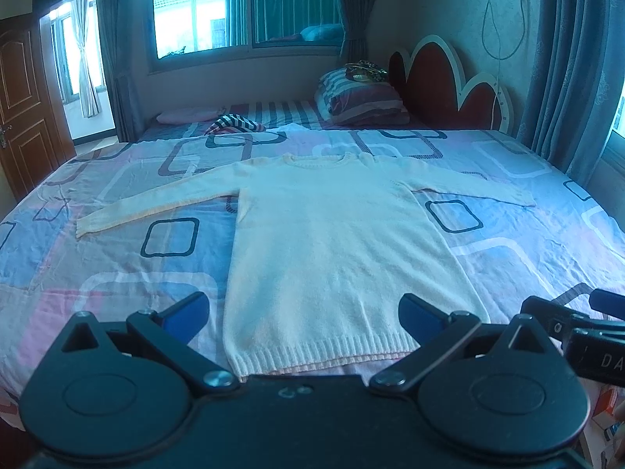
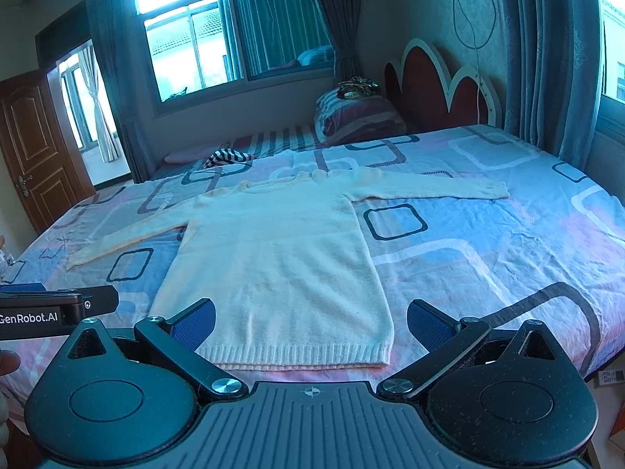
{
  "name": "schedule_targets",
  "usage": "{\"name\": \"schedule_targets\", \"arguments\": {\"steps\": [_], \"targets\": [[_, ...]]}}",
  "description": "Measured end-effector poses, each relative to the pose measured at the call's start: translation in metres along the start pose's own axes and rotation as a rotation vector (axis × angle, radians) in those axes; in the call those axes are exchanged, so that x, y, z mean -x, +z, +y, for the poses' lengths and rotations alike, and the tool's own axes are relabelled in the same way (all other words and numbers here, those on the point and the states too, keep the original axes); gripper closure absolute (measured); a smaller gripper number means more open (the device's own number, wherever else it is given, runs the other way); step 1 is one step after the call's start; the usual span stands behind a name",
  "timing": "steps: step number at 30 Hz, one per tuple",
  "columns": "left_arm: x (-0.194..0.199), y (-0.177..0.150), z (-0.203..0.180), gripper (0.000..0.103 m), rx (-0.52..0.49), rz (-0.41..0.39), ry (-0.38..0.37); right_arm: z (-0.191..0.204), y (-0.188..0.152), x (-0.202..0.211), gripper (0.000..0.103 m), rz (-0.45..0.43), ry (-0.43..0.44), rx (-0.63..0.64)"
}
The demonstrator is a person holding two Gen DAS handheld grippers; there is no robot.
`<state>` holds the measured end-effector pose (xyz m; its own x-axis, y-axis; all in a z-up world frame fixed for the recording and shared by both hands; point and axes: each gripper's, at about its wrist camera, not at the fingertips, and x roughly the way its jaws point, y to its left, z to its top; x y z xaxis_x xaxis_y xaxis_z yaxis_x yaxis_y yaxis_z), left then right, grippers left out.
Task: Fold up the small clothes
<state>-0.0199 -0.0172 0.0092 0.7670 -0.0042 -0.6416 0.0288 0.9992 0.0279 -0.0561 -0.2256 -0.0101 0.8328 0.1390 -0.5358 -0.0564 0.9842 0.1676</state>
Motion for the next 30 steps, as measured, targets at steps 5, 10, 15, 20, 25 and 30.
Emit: {"name": "schedule_targets", "arguments": {"steps": [5,10,15,20,25,30], "targets": [[-0.002,0.001,0.000,0.001,-0.002,0.000,0.002,-0.001,0.003,-0.003,0.000,-0.004,-0.016,0.017],[-0.011,0.002,0.001,0.001,-0.002,0.003,0.006,-0.003,0.004,-0.011,0.000,0.027,-0.006,-0.014],[-0.019,0.005,0.006,0.001,-0.001,0.001,0.014,-0.002,0.008,-0.021,0.000,0.018,-0.014,-0.001],[-0.034,0.013,0.007,0.001,0.002,0.003,0.025,-0.005,0.017,-0.035,0.000,0.005,-0.008,-0.008],[-0.056,0.028,0.007,0.001,0.020,0.008,0.035,-0.015,0.028,-0.059,0.000,0.040,-0.020,-0.005],[-0.085,0.049,0.006,0.001,0.044,0.012,0.054,-0.032,0.046,-0.089,0.000,0.038,-0.028,-0.017]]}}
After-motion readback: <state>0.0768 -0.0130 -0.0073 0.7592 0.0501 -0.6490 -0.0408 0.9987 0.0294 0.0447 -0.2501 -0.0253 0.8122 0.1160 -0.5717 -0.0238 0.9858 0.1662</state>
